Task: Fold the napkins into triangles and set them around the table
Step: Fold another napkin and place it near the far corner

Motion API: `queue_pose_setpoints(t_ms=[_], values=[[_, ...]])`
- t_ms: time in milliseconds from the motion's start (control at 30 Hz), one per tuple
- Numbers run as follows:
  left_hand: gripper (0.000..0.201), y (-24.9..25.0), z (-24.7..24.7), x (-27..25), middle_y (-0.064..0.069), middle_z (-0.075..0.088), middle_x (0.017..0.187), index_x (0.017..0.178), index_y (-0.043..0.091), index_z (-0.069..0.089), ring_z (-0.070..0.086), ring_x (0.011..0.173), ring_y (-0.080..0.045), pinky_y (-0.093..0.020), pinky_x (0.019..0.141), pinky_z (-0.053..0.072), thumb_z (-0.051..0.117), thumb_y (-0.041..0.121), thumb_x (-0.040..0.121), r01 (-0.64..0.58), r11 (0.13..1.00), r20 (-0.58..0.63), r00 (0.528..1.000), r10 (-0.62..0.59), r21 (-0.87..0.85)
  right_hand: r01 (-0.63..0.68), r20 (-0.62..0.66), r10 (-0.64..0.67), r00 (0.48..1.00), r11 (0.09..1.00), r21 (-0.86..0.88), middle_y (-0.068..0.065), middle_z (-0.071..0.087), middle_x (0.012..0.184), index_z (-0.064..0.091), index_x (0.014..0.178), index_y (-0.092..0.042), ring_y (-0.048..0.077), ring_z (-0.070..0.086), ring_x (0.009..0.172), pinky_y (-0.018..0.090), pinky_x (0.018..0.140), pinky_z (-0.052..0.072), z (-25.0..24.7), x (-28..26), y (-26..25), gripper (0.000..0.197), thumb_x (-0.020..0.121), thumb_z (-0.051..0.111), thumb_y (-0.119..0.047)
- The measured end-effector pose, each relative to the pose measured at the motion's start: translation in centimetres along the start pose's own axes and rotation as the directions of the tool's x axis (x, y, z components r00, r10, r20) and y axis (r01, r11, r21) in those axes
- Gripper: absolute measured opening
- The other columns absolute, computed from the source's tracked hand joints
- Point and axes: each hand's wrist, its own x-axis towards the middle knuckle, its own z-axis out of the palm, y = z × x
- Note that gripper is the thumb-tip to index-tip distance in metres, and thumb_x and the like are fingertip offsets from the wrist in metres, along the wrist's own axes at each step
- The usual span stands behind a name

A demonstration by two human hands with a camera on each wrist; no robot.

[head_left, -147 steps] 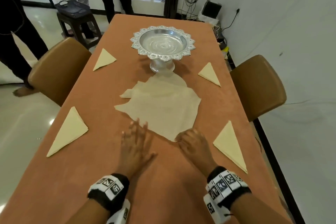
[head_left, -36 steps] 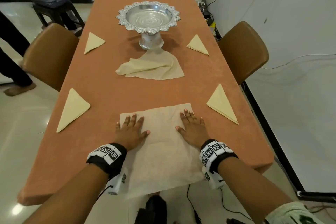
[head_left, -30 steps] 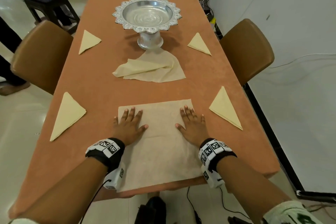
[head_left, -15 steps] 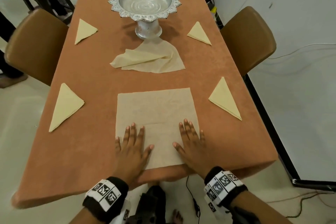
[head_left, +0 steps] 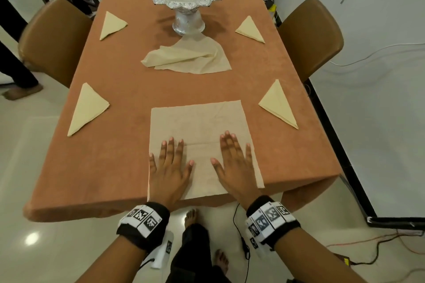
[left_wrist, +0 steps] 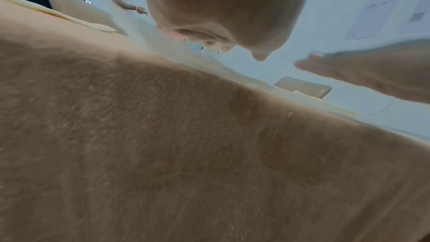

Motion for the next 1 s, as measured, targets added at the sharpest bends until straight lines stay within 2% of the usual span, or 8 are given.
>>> queue_pose_setpoints(t_ms=[133, 233, 433, 600, 733, 867, 933, 1000], values=[[0.071, 0.3, 1.1, 1.6, 0.005, -0.005, 0.161, 0.153, 0.031, 0.002, -0.005, 0.148, -0.015, -0.050, 0.117, -0.003, -0.006, 0.053, 0.085, 0.033, 0.999, 0.070, 0.997, -0.034, 0.002, 0.057, 0.105, -0.059, 0.993, 0.998, 0.020, -0.002, 0.005, 0.159, 0.008, 0.152, -0.017, 0.014, 0.004, 0.147, 0.051, 0.118, 0.007, 2.3, 1.9, -3.8, 0.064, 0.096, 0.009, -0.048], [0.067, -0.2, 1.8, 1.8, 0.007, -0.005, 0.160, 0.152, 0.033, 0.002, -0.005, 0.147, -0.014, -0.050, 0.117, -0.003, -0.003, 0.053, 0.088, 0.037, 0.999, 0.059, 0.998, -0.037, -0.002, -0.017, 0.101, 0.016, 0.995, 1.000, 0.003, 0.000, 0.023, 0.156, 0.025, 0.149, -0.017, 0.016, 0.024, 0.143, 0.053, 0.113, 0.024, 3.1, 1.4, -1.6, 0.063, 0.094, 0.020, -0.049], [0.064, 0.0, 1.9, 1.7, 0.008, -0.004, 0.160, 0.152, 0.034, 0.002, -0.006, 0.147, -0.013, -0.049, 0.116, -0.005, 0.001, 0.051, 0.091, 0.032, 0.999, 0.043, 0.999, -0.032, -0.013, -0.270, 0.008, 0.271, 0.962, 0.959, -0.082, 0.002, -0.004, 0.159, -0.002, 0.151, -0.016, 0.019, -0.002, 0.146, 0.050, 0.117, -0.002, 1.1, 0.7, 4.7, 0.070, 0.094, 0.006, -0.056], [0.065, -0.2, 2.1, 1.7, 0.008, -0.002, 0.160, 0.153, 0.033, 0.003, -0.004, 0.147, -0.013, -0.050, 0.117, -0.002, 0.001, 0.052, 0.090, 0.041, 0.999, 0.036, 0.998, -0.041, 0.006, 0.049, 0.037, -0.050, 0.998, 0.999, 0.021, -0.005, -0.001, 0.157, 0.007, 0.152, -0.019, 0.012, 0.003, 0.146, 0.052, 0.117, 0.008, 3.4, 1.7, -2.6, 0.064, 0.095, 0.015, -0.049], [0.063, -1.3, 1.5, 1.3, 0.010, -0.011, 0.159, 0.151, 0.037, -0.005, -0.008, 0.147, -0.013, -0.051, 0.115, -0.008, 0.002, 0.058, 0.092, 0.065, 0.998, 0.057, 0.996, -0.066, 0.023, -0.053, 0.063, 0.057, 0.996, 0.996, -0.066, -0.005, -0.005, 0.158, -0.001, 0.151, -0.022, 0.014, -0.002, 0.146, 0.047, 0.117, -0.003, 3.0, 1.3, 1.9, 0.066, 0.094, 0.008, -0.054], [0.065, -4.7, -0.6, -0.2, 0.002, -0.013, 0.159, 0.151, 0.033, -0.008, -0.012, 0.147, -0.018, -0.056, 0.113, -0.013, 0.007, 0.061, 0.095, 0.288, 0.957, 0.075, 0.954, -0.289, 0.019, -0.151, 0.086, 0.162, 0.983, 0.982, -0.116, -0.004, -0.010, 0.159, -0.004, 0.152, -0.021, 0.015, -0.007, 0.146, 0.047, 0.113, -0.009, 0.9, 1.2, 6.1, 0.074, 0.087, -0.004, -0.058], [0.066, -4.9, -2.0, 0.1, -0.003, -0.012, 0.160, 0.152, 0.026, -0.008, -0.013, 0.147, -0.020, -0.057, 0.114, -0.012, 0.007, 0.058, 0.096, 0.354, 0.935, 0.091, 0.930, -0.355, 0.026, -0.186, 0.062, 0.192, 0.979, 0.979, -0.086, -0.002, -0.008, 0.159, -0.002, 0.152, -0.018, 0.015, -0.008, 0.146, 0.048, 0.114, -0.008, 0.0, 1.9, 5.2, 0.069, 0.094, 0.006, -0.055], [0.063, -2.8, -2.8, 2.3, -0.004, -0.012, 0.159, 0.153, 0.022, -0.006, -0.012, 0.146, -0.020, -0.054, 0.114, -0.012, 0.009, 0.051, 0.099, 0.258, 0.966, 0.037, 0.966, -0.258, -0.007, -0.161, 0.000, 0.161, 0.987, 0.987, -0.015, -0.002, -0.007, 0.159, 0.001, 0.152, -0.017, 0.014, -0.006, 0.146, 0.045, 0.114, -0.007, -0.8, 3.5, 2.8, 0.062, 0.100, 0.019, -0.046]])
